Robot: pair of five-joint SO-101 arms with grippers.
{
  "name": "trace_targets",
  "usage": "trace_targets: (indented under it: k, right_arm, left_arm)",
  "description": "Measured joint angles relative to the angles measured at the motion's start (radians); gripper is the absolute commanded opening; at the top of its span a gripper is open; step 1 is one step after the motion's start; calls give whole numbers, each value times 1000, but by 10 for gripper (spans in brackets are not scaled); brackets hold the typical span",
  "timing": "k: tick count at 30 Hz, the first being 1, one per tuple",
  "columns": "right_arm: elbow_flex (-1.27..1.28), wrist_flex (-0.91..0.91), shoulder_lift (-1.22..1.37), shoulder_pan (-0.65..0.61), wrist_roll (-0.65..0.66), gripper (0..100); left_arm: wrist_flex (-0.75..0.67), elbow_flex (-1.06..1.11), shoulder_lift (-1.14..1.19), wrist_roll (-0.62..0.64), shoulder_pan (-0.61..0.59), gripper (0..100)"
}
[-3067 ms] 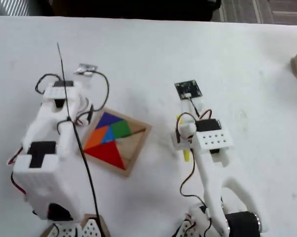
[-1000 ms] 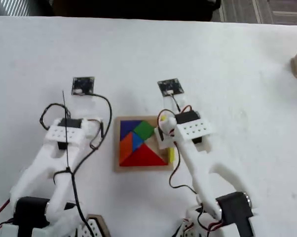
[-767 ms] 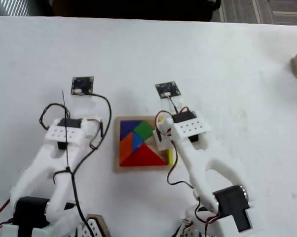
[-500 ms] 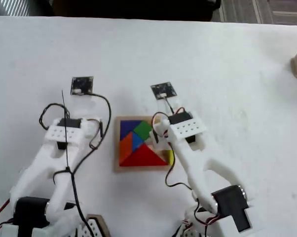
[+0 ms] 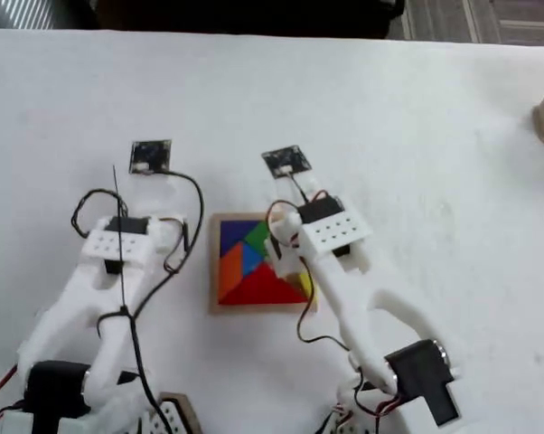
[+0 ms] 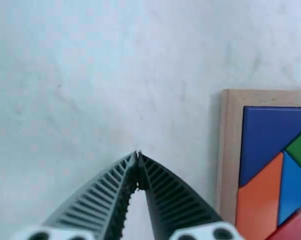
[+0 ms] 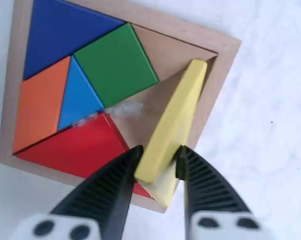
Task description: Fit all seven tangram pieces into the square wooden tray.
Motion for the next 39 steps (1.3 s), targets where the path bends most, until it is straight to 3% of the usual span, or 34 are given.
trace_targets:
  k: [11,16,25,28,34,39]
  right_arm:
    - [-12,68,0,-74,66,312]
    - [-21,126,-40,-77,117,316]
    - [23,238,-351,-77,218,315]
    - [72,267,-500,-72,247,274]
    - [209,241,-752,87,253,13]
    - [281,143,-753,104,261,18]
  left_arm:
    - [-32,0,0,0,0,23]
    - [-32,0,0,0,0,23]
    - [-32,0,0,0,0,23]
    - [-32,0,0,0,0,23]
    - [-32,0,0,-2,0,23]
    - [-32,0,0,-58,0,23]
